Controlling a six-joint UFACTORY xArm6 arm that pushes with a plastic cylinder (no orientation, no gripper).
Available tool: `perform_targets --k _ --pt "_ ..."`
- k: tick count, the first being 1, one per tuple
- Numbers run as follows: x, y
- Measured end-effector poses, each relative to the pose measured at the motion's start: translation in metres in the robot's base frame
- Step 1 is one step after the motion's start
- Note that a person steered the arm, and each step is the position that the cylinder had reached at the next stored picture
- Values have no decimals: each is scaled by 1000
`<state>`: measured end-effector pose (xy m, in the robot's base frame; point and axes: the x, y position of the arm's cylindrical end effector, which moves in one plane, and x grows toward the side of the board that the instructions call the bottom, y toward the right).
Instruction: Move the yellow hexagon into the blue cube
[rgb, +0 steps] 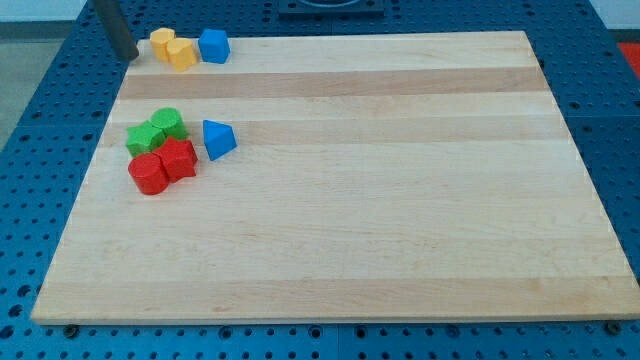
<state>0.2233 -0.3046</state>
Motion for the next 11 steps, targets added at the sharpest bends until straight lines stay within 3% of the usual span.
perform_targets --k 2,11 --pt "-32 1" --pt "-29 82"
